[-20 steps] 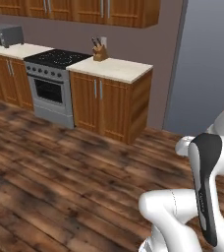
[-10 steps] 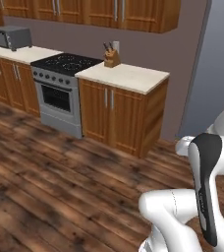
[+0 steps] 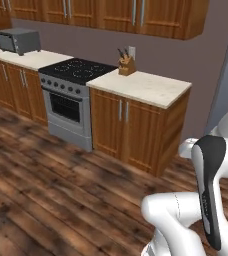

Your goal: Pick the egg and butter from the fridge and place them by the bowl for mixing.

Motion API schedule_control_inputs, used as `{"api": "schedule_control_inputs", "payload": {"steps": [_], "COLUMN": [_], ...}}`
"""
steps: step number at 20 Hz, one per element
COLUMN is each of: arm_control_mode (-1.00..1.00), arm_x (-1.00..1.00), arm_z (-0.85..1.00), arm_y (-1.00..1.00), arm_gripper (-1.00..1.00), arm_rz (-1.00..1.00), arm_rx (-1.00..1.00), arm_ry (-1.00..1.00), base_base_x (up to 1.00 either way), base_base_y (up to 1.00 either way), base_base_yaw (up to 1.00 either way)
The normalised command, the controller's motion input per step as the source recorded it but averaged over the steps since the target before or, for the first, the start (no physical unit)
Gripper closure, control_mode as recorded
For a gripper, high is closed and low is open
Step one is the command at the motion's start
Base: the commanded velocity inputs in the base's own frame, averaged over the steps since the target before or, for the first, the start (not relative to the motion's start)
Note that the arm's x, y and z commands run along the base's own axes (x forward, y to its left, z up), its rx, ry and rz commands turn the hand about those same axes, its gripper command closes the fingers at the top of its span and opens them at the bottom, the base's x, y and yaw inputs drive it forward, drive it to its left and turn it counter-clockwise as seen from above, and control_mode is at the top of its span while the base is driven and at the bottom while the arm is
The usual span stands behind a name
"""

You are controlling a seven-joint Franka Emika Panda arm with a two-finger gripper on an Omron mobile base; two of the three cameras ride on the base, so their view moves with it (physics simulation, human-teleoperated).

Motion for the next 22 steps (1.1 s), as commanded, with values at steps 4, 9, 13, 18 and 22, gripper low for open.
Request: {"api": "schedule_control_inputs", "payload": {"steps": [4, 9, 13, 18, 22], "arm_control_mode": [1.00, 1.00, 1.00, 1.00, 1.00], "arm_x": [0.00, 0.00, 0.00, 0.00, 0.00], "arm_z": [0.00, 0.00, 0.00, 0.00, 0.00], "arm_y": [0.00, 0.00, 0.00, 0.00, 0.00], "arm_gripper": [-1.00, -1.00, -1.00, -1.00, -1.00], "arm_rz": [0.00, 0.00, 0.00, 0.00, 0.00], "arm_rx": [0.00, 0.00, 0.00, 0.00, 0.00], "arm_ry": [0.00, 0.00, 0.00, 0.00, 0.00], "base_base_x": [0.84, 0.81, 0.76, 0.77, 0.77], "base_base_y": [0.09, 0.08, 0.07, 0.08, 0.09], "base_base_yaw": [0.26, 0.38, 0.46, 0.45, 0.44]}}
